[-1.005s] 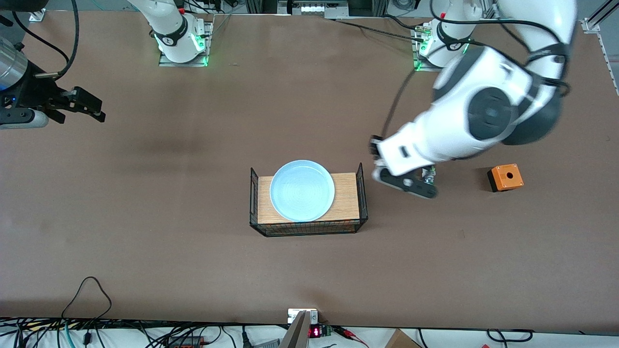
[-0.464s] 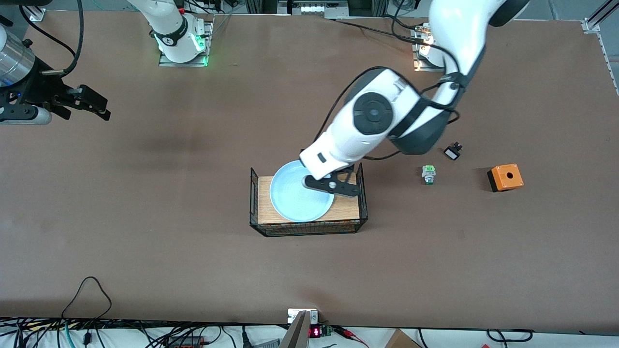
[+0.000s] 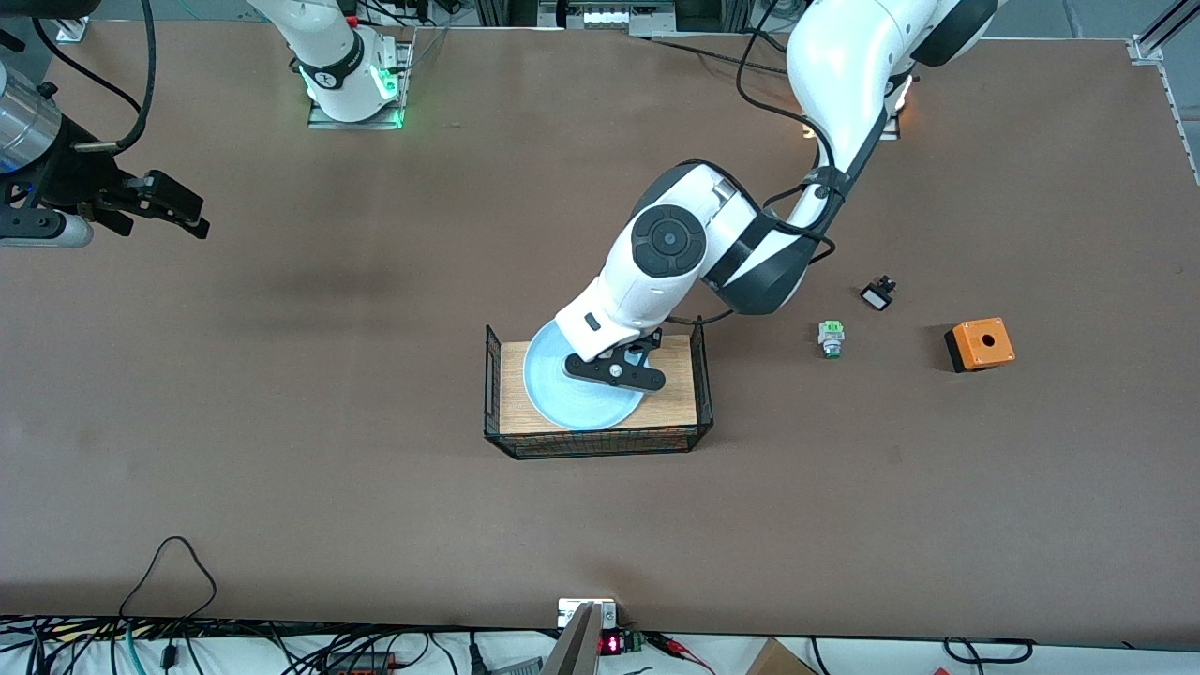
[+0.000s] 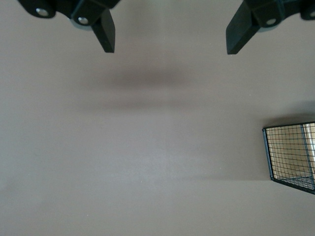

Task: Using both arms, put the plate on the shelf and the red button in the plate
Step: 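Carry the button over the plate and lower it onto the plate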

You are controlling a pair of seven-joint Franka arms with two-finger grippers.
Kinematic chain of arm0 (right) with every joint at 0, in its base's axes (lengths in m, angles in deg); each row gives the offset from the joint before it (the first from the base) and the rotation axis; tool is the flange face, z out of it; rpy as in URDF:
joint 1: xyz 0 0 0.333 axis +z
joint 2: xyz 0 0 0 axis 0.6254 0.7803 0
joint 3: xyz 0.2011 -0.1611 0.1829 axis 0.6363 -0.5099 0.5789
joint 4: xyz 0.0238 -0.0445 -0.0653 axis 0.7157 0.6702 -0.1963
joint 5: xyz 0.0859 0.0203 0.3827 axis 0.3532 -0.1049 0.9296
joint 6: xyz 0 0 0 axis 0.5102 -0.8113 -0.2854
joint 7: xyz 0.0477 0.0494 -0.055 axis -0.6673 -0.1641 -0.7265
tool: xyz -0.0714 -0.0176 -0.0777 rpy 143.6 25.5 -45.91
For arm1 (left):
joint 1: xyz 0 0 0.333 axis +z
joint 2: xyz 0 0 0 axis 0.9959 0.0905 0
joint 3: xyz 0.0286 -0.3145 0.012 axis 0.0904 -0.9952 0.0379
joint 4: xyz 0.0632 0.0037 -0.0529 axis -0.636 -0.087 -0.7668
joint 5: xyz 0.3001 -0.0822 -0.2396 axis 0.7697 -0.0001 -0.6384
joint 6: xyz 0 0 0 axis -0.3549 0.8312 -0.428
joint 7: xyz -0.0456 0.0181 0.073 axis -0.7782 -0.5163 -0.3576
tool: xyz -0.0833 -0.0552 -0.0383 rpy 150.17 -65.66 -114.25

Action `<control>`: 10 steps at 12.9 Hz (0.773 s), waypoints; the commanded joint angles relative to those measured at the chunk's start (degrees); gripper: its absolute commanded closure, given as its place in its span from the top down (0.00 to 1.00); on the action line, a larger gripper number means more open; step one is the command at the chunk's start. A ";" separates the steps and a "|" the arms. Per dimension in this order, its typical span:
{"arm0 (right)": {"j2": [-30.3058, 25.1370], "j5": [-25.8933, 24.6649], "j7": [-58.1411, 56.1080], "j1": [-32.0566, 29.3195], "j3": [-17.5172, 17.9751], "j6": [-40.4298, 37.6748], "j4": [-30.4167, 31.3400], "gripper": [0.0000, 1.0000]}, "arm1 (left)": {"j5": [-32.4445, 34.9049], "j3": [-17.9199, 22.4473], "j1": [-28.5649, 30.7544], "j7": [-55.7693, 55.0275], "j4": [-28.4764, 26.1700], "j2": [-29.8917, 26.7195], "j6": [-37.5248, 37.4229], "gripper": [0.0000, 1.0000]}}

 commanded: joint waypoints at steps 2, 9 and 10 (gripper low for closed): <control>0.80 0.45 0.44 0.30 0.16 -0.41 -1.31 1.00 | 1.78 0.48 -0.36 0.07 2.41 0.32 -0.65 1.00; 1.77 -2.18 0.35 0.30 -0.01 -0.50 -2.89 1.00 | 1.69 0.30 7.35 0.16 2.67 -8.98 -19.07 1.00; 1.68 -2.28 0.53 0.21 -0.01 0.02 -2.89 1.00 | 1.78 -0.04 9.72 0.16 2.59 -10.48 -21.46 1.00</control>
